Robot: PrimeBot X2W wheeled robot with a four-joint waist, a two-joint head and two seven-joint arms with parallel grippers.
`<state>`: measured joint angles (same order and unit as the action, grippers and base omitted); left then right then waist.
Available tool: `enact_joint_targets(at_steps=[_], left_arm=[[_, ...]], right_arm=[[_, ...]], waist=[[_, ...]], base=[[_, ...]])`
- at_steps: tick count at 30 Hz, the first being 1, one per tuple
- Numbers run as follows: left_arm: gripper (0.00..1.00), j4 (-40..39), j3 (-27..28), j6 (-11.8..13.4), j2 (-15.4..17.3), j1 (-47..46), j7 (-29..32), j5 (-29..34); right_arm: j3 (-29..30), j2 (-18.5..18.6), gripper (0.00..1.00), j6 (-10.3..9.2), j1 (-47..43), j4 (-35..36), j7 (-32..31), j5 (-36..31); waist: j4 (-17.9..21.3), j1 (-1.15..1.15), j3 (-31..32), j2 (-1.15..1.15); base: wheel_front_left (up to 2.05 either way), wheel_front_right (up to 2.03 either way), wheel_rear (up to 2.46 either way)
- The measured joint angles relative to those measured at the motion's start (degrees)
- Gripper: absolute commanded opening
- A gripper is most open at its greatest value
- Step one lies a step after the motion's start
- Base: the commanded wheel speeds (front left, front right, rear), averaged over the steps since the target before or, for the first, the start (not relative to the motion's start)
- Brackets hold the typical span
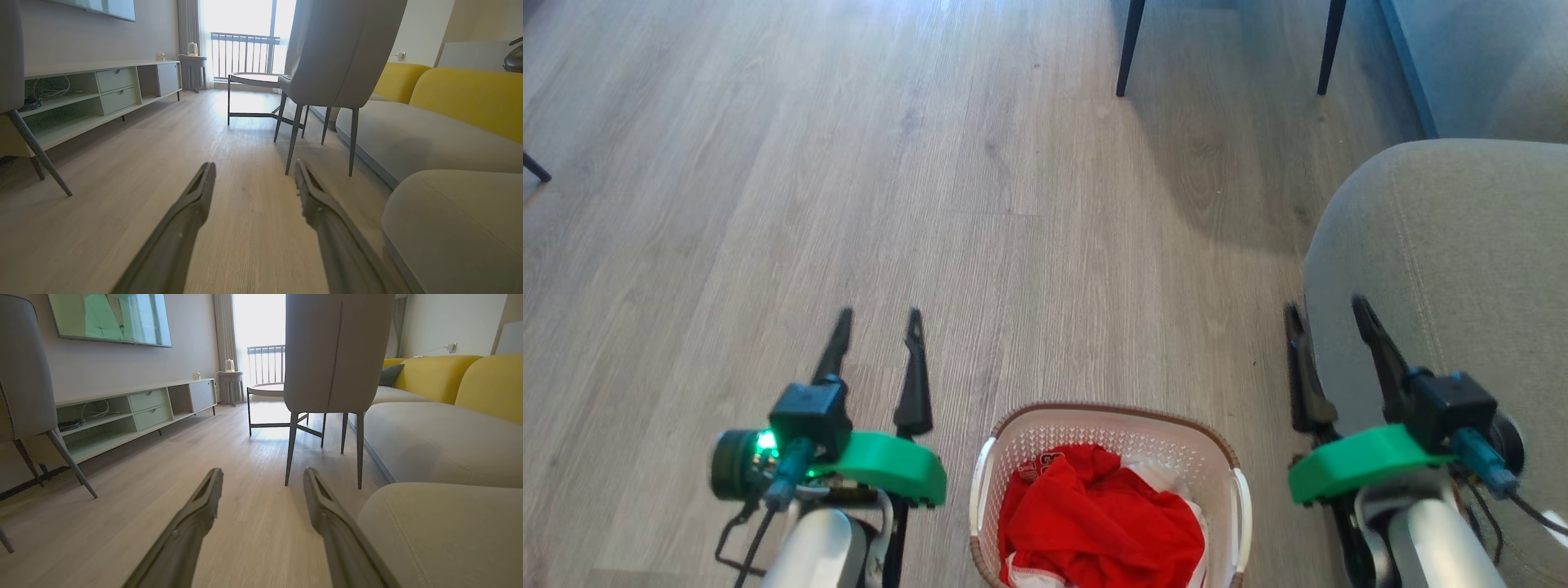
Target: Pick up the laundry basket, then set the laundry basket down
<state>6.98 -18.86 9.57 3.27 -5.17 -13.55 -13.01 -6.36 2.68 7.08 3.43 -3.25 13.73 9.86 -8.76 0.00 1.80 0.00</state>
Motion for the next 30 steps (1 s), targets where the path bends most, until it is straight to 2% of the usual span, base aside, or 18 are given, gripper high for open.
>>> enact_joint_targets(at_steps=[3,8,13,21,24,30], left_arm=[[1.0,2.7,-0.7,-1.5,0.0,0.1,-0.4,0.4],[1.0,4.3,-1.0,-2.0,-0.1,0.2,-0.9,1.9],[1.0,5.7,-0.9,-2.0,-0.1,0.4,-0.9,1.9],[1.0,9.3,-0.7,-2.4,-0.1,0.6,-0.9,0.1],[1.0,10.8,-0.7,-2.6,-0.1,0.6,-0.9,-2.7],[1.0,10.9,-0.6,-3.0,-0.1,0.6,-0.9,-2.6]], right_arm=[[1.2,0.0,1.0,0.0,-0.7,-4.1,0.3,0.2],[1.6,-0.1,1.0,0.0,-0.8,-7.5,0.5,-0.7],[3.5,-0.1,1.0,0.0,-0.8,-11.4,0.5,1.3],[4.4,-0.1,1.0,0.0,-0.3,-12.3,0.5,1.1],[4.3,-0.1,1.0,0.0,-0.3,-12.5,0.5,0.6],[4.2,-0.1,1.0,0.0,-0.3,-12.5,0.5,0.2]], waist=[[-0.2,0.0,0.2,0.0],[0.0,0.0,0.2,0.0],[0.3,0.0,0.2,0.0],[0.6,0.0,0.2,0.0],[0.6,0.0,0.4,0.0],[0.8,0.0,0.7,0.0]], base=[[0.0,0.0,0.0],[0.0,0.0,0.0],[0.0,0.0,0.0],[0.0,0.0,0.0],[0.0,0.0,0.0],[0.0,0.0,0.0]])
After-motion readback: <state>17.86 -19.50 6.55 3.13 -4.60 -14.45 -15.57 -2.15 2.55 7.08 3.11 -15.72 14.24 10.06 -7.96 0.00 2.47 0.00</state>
